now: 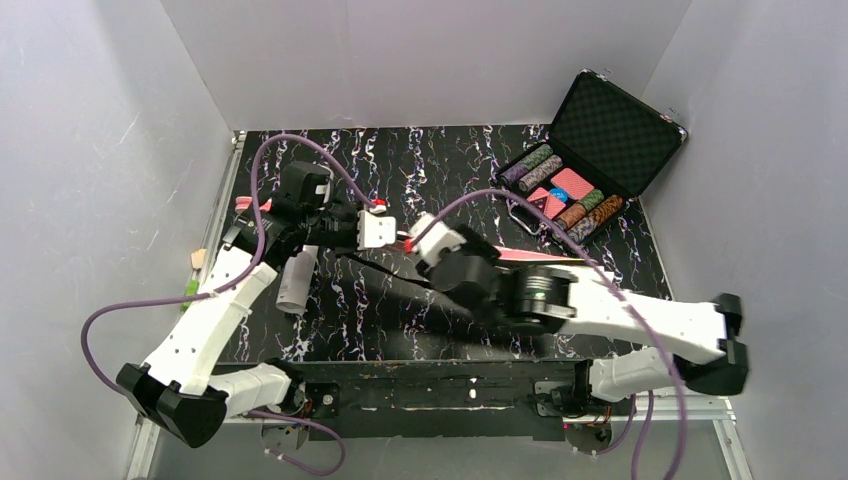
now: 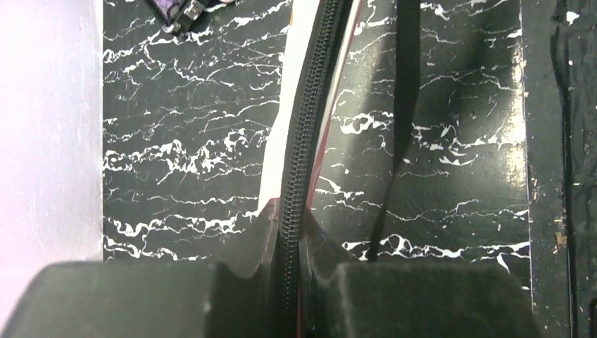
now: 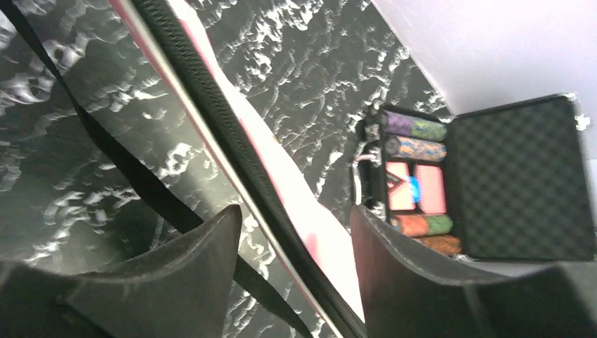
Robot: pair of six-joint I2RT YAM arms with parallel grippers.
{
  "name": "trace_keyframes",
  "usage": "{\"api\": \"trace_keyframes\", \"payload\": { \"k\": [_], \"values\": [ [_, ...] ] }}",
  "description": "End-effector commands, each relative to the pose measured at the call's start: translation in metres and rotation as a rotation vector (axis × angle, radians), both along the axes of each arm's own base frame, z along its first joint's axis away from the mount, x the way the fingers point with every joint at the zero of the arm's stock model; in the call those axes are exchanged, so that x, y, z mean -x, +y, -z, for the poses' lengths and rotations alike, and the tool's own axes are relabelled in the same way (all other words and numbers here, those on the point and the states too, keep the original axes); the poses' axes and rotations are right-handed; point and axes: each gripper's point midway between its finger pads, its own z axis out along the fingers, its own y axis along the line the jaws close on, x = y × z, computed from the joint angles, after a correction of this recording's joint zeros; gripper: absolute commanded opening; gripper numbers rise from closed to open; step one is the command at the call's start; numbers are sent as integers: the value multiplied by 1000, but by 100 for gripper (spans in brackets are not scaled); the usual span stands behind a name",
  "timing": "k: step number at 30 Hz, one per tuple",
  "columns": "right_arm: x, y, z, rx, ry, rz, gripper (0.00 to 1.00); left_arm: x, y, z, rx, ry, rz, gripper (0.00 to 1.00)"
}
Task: Pack up the badminton gear
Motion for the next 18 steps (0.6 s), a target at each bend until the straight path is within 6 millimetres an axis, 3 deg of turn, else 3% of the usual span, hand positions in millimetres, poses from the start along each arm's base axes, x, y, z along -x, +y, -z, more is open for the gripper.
{"api": "trace_keyframes", "payload": {
  "k": [1,3,7,13,18],
  "values": [
    [19,-15,-45,-422,144,-40,68,-9,6,-17,17,-101,-40,0],
    [22,-33,-42,-454,181,-34,71,-7,7,-17,11,-97,-38,0],
    [31,-48,-30,-435,253,-85,75,-5,6,-22,19,-105,-34,0],
    [40,-39,-7,-328,345,-186,79,0,7,-27,17,-104,-13,0],
    [36,-28,-10,-311,332,-291,79,10,9,-27,3,-108,24,0]
  ]
}}
